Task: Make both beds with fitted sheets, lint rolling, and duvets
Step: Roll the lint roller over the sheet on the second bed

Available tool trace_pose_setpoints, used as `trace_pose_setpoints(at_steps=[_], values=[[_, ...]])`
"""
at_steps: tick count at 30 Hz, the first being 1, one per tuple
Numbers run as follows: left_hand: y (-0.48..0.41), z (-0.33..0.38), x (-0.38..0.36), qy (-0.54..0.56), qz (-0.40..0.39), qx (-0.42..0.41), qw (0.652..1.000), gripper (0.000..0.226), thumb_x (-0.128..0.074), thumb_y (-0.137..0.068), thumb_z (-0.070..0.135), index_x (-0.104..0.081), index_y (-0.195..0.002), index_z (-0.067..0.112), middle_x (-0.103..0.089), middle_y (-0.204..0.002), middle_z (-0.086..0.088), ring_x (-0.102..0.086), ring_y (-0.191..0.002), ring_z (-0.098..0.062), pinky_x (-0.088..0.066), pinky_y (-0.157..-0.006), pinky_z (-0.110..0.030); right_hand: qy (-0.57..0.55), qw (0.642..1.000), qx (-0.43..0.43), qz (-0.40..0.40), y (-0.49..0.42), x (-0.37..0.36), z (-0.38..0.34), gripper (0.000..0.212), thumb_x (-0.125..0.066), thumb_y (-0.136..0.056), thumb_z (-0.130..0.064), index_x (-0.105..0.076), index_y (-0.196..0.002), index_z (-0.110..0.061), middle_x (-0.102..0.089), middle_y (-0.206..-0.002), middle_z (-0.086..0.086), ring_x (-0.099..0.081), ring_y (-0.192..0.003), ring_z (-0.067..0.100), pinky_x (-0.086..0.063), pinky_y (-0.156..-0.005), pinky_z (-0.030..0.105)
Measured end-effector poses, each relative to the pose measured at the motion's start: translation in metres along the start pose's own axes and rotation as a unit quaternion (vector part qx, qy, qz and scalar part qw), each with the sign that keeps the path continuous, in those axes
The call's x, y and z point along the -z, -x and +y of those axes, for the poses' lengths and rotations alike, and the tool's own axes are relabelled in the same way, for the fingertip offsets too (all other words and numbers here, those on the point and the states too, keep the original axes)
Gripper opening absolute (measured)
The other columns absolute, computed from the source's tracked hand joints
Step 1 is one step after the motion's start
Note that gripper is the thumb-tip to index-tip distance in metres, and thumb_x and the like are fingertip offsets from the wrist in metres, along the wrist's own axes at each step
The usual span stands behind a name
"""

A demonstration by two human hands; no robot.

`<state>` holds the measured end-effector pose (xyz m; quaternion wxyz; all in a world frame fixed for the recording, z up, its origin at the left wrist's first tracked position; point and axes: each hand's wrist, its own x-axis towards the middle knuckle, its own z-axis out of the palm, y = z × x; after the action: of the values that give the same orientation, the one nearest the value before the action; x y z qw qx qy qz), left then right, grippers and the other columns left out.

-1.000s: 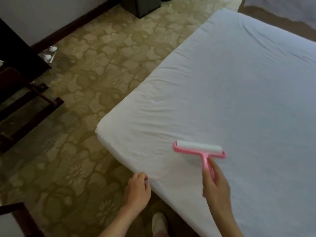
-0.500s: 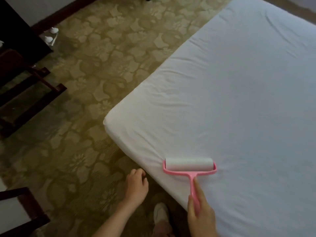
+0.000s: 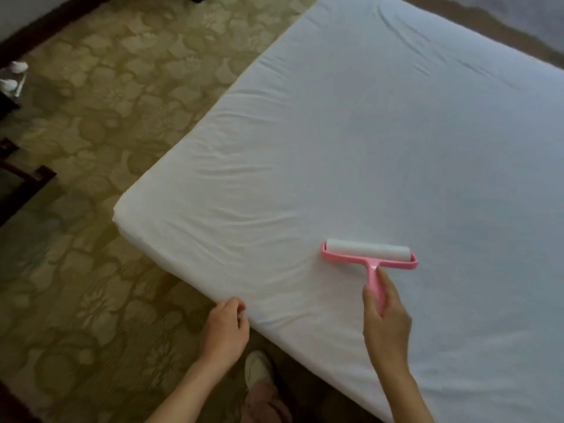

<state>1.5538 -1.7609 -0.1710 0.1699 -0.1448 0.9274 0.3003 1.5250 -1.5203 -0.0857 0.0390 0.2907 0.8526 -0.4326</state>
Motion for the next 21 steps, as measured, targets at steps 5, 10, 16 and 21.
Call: trace_pose_setpoints(at_steps=[5,10,16,21], values=[[0.04,0.054,-0.055,-0.015,-0.028,-0.041,0.999,0.005,-0.054,-0.09,0.015,-0.058,-0.091,0.017,-0.055,-0.092,0.002,-0.056,-0.087,-0.017,-0.047,-0.076,-0.031,0.051,0.997,-0.011,-0.059,0.042,0.045,0.082,0.048,-0.049,-0.096,-0.027,-0.038,-0.139,-0.047,-0.07,-0.095,0.009,-0.064,-0.08,0.024,-0.047,-0.069,0.031],[0.094,0.106,-0.115,-0.037,-0.07,-0.045,0.996,0.006,-0.056,-0.088,0.014,-0.06,-0.091,0.018,-0.059,-0.096,-0.001,-0.059,-0.091,-0.021,-0.045,-0.078,-0.03,0.042,0.997,-0.018,0.056,0.115,0.113,0.16,0.035,-0.032,-0.076,-0.081,-0.025,-0.111,-0.084,-0.072,-0.082,-0.007,-0.065,-0.073,0.009,-0.046,-0.066,0.013],[0.144,0.156,-0.165,-0.056,-0.095,-0.064,0.992,0.005,-0.056,-0.09,0.016,-0.059,-0.093,0.018,-0.058,-0.096,0.001,-0.059,-0.091,-0.019,-0.047,-0.08,-0.031,-0.077,0.982,-0.085,0.147,0.109,0.232,0.196,0.043,-0.055,-0.073,-0.074,-0.065,-0.108,-0.052,-0.072,-0.087,-0.012,-0.059,-0.08,-0.016,-0.033,-0.065,-0.007],[0.172,0.202,-0.204,-0.089,-0.122,-0.094,0.984,0.005,-0.054,-0.091,0.02,-0.059,-0.091,0.019,-0.057,-0.095,0.002,-0.057,-0.089,-0.017,-0.045,-0.077,-0.03,-0.059,0.981,-0.123,0.139,0.012,0.296,0.258,0.04,-0.046,-0.099,-0.018,-0.046,-0.139,-0.017,-0.057,-0.131,0.007,-0.056,-0.108,0.02,-0.04,-0.085,0.025]])
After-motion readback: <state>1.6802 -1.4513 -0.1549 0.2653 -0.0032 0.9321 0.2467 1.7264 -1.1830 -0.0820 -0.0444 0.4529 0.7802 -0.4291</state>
